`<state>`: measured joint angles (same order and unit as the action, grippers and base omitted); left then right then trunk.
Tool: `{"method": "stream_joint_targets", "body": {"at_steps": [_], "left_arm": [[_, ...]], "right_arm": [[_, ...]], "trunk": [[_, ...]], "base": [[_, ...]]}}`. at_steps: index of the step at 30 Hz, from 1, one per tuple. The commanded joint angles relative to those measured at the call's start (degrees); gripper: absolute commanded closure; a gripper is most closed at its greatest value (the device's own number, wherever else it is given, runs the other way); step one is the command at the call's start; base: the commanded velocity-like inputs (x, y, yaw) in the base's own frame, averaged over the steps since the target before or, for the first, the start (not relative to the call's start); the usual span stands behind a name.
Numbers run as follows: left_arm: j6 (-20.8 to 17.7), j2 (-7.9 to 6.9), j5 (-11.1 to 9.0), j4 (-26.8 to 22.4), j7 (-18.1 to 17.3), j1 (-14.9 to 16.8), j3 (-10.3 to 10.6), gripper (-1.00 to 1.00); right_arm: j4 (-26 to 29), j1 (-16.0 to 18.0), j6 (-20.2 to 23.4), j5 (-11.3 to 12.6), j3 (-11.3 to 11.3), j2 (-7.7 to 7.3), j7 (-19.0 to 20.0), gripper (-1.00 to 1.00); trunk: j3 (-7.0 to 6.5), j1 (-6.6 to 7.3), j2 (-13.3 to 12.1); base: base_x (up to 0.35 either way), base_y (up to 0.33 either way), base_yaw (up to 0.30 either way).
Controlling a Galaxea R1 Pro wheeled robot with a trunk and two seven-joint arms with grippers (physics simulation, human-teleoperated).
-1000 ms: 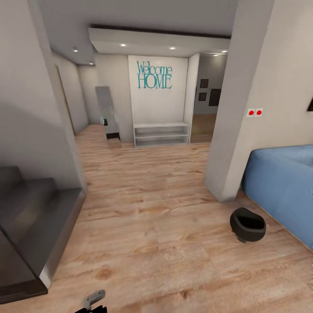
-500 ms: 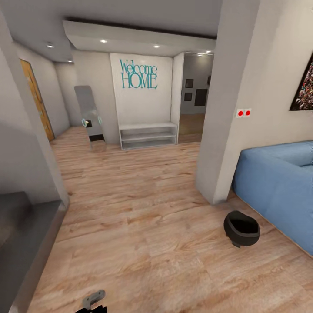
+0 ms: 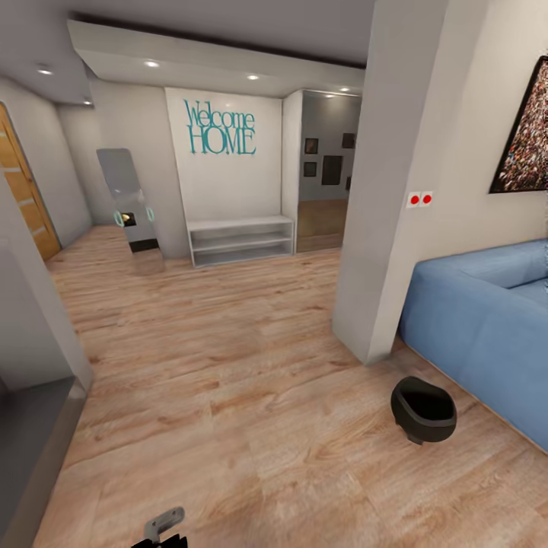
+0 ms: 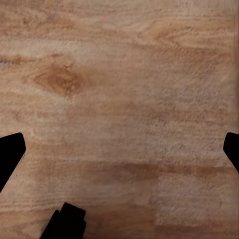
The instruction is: Place each of the two pumpkins and all three candles from the living room inside a cabinet in the living room (use any cabinet), then make sure every cabinet is closed, and position the cauldron so it is next to a table in the living room.
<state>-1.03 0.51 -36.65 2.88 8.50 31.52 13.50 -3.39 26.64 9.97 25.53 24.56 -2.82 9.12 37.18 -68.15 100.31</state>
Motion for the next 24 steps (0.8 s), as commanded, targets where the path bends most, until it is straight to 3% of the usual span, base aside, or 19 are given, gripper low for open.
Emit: {"method": "stream_joint_targets", "body": {"at_steps": [1,11,24], "left_arm": [[-0.1,0.02,-0.3,0.1,0.1,0.1,0.5,-1.00],[-0.1,0.10,-0.3,0.1,0.1,0.0,0.5,-1.00],[-0.1,0.11,-0.3,0.1,0.1,0.0,0.5,-1.00]], "right_arm": [[-0.1,0.1,0.1,0.6,0.5,0.01,0.3,-1.00],[-0.1,0.1,0.0,0.6,0.5,0.01,0.3,-1.00],[-0.1,0.1,0.1,0.5,0.5,0.01,0.3,-1.00]], "trunk": [[0.05,-0.03,0.0],[0.05,-0.03,0.0],[0.05,-0.03,0.0]], "base": [[0.314,0.193,-0.157],[0.309,0.199,-0.171],[0.301,0.213,-0.278]]}}
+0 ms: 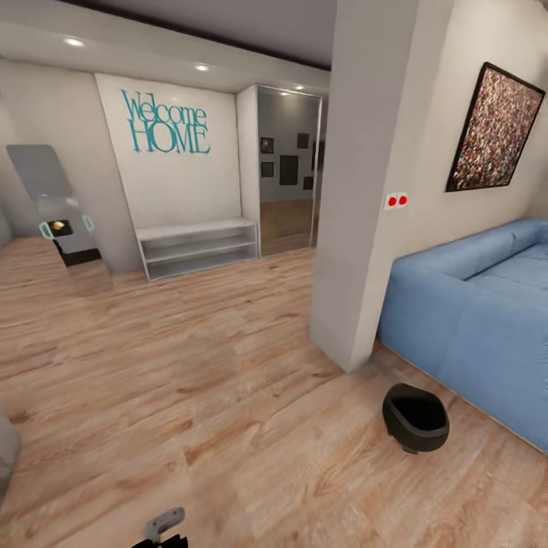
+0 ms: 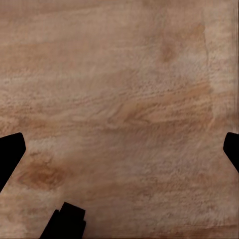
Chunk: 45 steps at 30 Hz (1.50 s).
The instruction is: Place each of the two pumpkins and all three candles from the living room inside a cabinet in the living room (use any cabinet), then make sure every cabinet is closed, and position the cauldron so it is next to a table in the living room.
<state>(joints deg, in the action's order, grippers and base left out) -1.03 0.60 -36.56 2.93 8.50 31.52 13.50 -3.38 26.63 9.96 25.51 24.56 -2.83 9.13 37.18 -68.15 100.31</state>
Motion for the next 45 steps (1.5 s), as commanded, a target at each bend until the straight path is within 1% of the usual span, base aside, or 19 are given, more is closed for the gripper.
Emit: {"method": "stream_joint_targets", "body": {"at_steps": [1,38,45], "left_arm": [[-0.1,0.02,-0.4,0.1,0.1,0.1,0.5,-1.00],[-0.1,0.02,-0.4,0.1,0.1,0.0,0.5,-1.00],[-0.1,0.02,-0.4,0.0,0.1,0.0,0.5,-1.00]], "right_arm": [[-0.1,0.1,0.1,0.6,0.5,0.01,0.3,-1.00],[-0.1,0.1,0.1,0.6,0.5,0.01,0.3,-1.00],[-0.1,0.1,0.1,0.6,0.5,0.01,0.3,-1.00]], "trunk": [[0.05,-0.03,0.0],[0.05,-0.03,0.0],[0.05,-0.03,0.0]], "base": [[0.300,0.215,-0.292],[0.295,0.221,-0.292],[0.169,0.117,-0.294]]}}
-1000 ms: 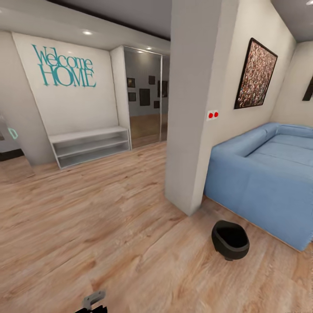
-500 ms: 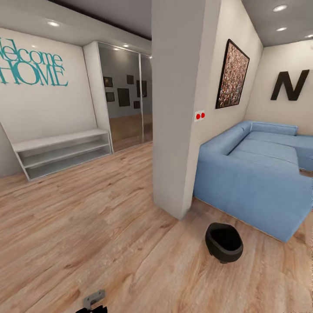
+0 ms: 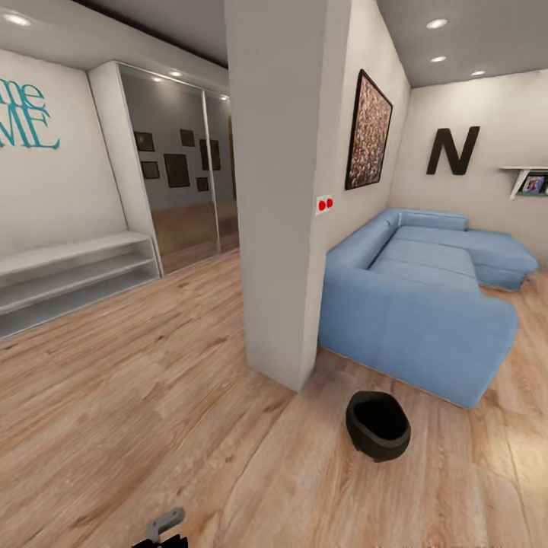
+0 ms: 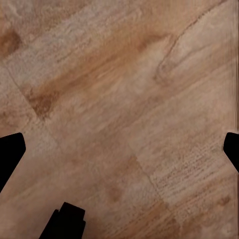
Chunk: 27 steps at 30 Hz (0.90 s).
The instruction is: Place each of the two pumpkins and all three candles from the living room inside a cabinet in the living room (use any cabinet), then make sure every cabinet is closed, and position the cauldron so it is next to a table in the living room.
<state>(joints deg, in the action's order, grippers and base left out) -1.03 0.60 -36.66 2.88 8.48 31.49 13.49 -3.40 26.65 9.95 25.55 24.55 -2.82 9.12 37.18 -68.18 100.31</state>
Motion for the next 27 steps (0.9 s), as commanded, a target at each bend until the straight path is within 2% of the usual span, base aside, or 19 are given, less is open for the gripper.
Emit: {"method": "stream_joint_targets", "body": {"at_steps": [1,20,27], "left_arm": [[-0.1,0.02,-0.3,0.1,0.1,0.1,0.5,-1.00],[-0.1,0.02,-0.3,0.0,0.1,0.1,0.5,-1.00],[-0.1,0.02,-0.3,0.0,0.1,0.1,0.5,-1.00]], "right_arm": [[-0.1,0.1,0.1,0.6,0.5,0.01,0.3,-1.00],[-0.1,0.1,0.1,0.5,0.5,0.01,0.3,-1.00],[-0.1,0.1,0.1,0.5,0.5,0.01,0.3,-1.00]], "trunk": [[0.05,0.00,0.0],[0.05,0.00,0.0],[0.05,0.00,0.0]], "base": [[0.034,0.015,-0.295],[0.004,0.003,-0.295],[0.137,0.222,-0.295]]}}
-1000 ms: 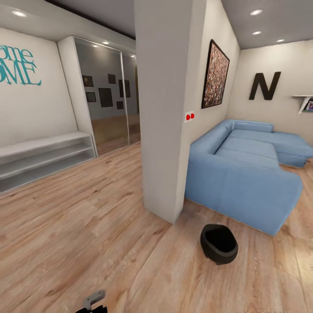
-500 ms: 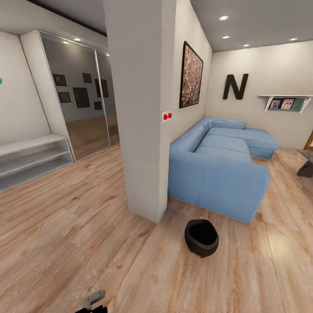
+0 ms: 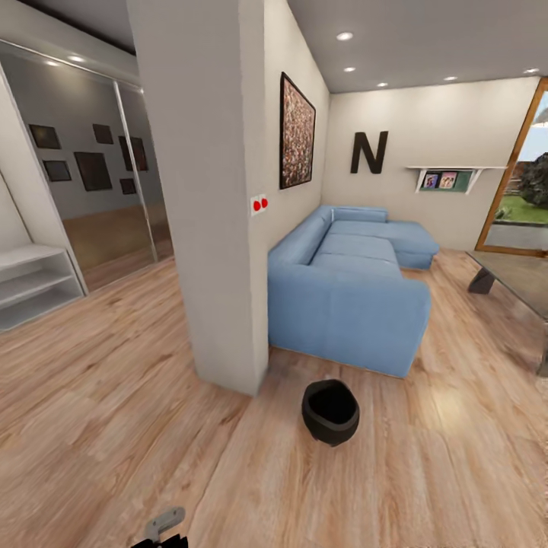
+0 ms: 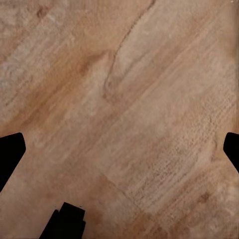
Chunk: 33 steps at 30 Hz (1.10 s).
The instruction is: Place each of the two pumpkins and all three candles from the living room inside a cabinet in the living room (use any cabinet), then make sure every cabinet is closed, and position the cauldron so it is next to a table in the living room.
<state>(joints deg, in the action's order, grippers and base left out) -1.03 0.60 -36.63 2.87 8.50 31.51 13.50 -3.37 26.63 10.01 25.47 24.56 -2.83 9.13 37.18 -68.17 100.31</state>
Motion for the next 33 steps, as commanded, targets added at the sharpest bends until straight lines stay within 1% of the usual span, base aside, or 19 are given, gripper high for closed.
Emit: {"method": "stream_joint_targets", "body": {"at_steps": [1,12,21,27,33], "left_arm": [[-0.1,0.01,-0.4,0.1,0.1,0.0,0.5,-1.00],[-0.1,0.01,-0.3,0.1,0.1,0.0,0.5,-1.00],[-0.1,0.01,-0.3,0.1,0.1,0.0,0.5,-1.00],[-0.1,0.01,-0.3,0.1,0.1,0.0,0.5,-1.00],[-0.1,0.07,-0.3,0.1,0.1,0.1,0.5,-1.00]], "right_arm": [[-0.1,0.1,0.1,0.5,0.5,0.01,0.3,-1.00],[-0.1,0.1,0.1,0.5,0.5,0.01,0.3,-1.00],[-0.1,0.1,0.1,0.6,0.5,0.01,0.3,-1.00],[-0.1,0.1,0.1,0.6,0.5,0.01,0.3,-1.00],[-0.1,0.1,0.1,0.6,0.4,0.01,0.3,-1.00]], "trunk": [[0.05,-0.01,0.0],[0.11,-0.01,0.0],[0.73,-0.01,0.0],[1.19,-0.01,0.0],[1.63,-0.01,0.0]], "base": [[0.171,0.285,-0.295],[0.200,0.288,-0.293],[0.275,0.230,-0.207],[0.293,0.180,-0.190],[0.294,0.041,-0.203]]}}
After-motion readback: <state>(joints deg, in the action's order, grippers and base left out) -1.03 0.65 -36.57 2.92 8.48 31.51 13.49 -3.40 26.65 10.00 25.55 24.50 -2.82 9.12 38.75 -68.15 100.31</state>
